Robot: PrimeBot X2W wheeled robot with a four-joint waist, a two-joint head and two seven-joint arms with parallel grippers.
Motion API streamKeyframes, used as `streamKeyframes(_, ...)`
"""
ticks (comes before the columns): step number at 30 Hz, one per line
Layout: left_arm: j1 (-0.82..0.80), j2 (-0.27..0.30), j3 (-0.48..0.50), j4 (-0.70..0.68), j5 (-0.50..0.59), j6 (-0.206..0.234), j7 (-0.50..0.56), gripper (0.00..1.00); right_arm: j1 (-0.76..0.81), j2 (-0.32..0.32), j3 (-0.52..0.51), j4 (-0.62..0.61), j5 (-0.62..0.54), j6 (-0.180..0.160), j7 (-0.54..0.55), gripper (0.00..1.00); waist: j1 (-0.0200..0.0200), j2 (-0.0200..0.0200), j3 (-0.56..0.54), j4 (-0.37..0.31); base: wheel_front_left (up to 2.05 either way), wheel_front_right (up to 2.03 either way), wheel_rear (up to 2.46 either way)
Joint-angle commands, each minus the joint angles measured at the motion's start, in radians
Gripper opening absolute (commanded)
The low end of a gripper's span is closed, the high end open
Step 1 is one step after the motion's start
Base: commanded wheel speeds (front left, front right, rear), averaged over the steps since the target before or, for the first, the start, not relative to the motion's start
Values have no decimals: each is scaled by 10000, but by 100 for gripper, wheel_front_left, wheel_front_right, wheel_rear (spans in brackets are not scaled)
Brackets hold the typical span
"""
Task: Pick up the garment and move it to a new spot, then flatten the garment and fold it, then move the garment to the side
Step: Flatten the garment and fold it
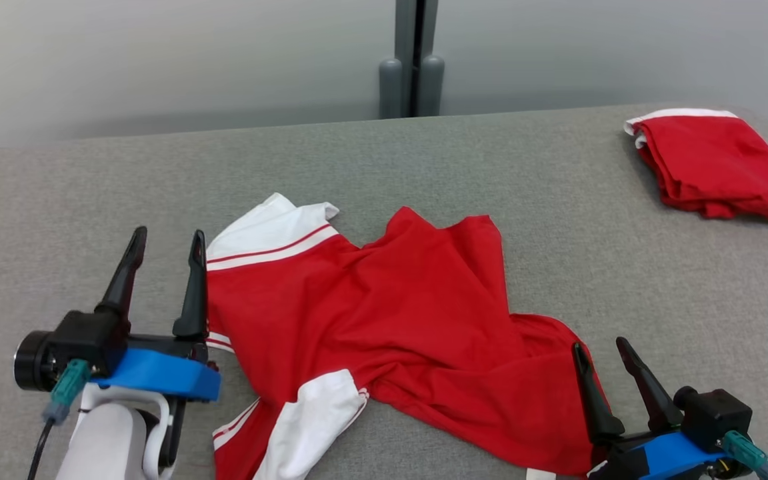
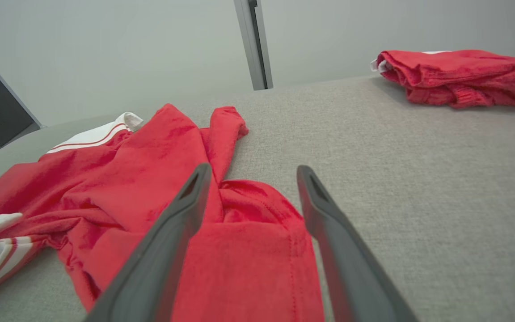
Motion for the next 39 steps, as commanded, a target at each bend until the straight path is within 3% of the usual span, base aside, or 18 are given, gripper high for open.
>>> streamKeyframes(1, -264, 76, 61, 306, 91, -49, -18, 100, -111, 18, -59, -9, -24, 4, -28, 100, -1, 0, 59, -79, 0, 0, 0)
streamKeyframes(17, -2175, 389, -199, 4731, -352, -257, 75, 100, -367, 65, -297, -114, -191, 5, -28, 100, -1, 0, 535, -445, 0, 0, 0)
streamKeyframes(25, -2555, 269, -1151, 6642, -1125, -275, 763, 100, -438, 8, -265, -69, -240, 5, -28, 100, -1, 0, 594, -499, 0, 0, 0)
streamKeyframes(34, -2545, 239, -2404, 7564, -2273, -255, 1695, 100, -453, -25, -250, 10, -234, 4, -28, 100, -1, 0, 548, -527, 0, 0, 0)
streamKeyframes(35, -2558, 244, -2513, 7573, -2375, -255, 1699, 86, -452, -29, -243, 16, -224, 5, -28, 100, -1, 0, 530, -529, 0, 0, 0)
streamKeyframes(36, -2567, 254, -2667, 7590, -2481, -255, 1769, 45, -454, -32, -236, 16, -218, 5, -28, 100, -1, 0, 512, -532, 0, 0, 0)
streamKeyframes(37, -2596, 254, -2829, 7572, -2583, -255, 1795, 13, -454, -42, -228, 12, -209, 4, -28, 100, -1, 0, 495, -531, 0, 0, 0)
streamKeyframes(38, -2637, 274, -2942, 7523, -2694, -256, 1773, 0, -449, -54, -224, -4, -202, 5, -28, 100, -1, 0, 479, -529, 0, 0, 0)
streamKeyframes(39, -2704, 313, -3070, 7457, -2800, -256, 1725, 0, -435, -64, -226, -23, -195, 5, -28, 100, -1, 0, 463, -523, 0, 0, 0)
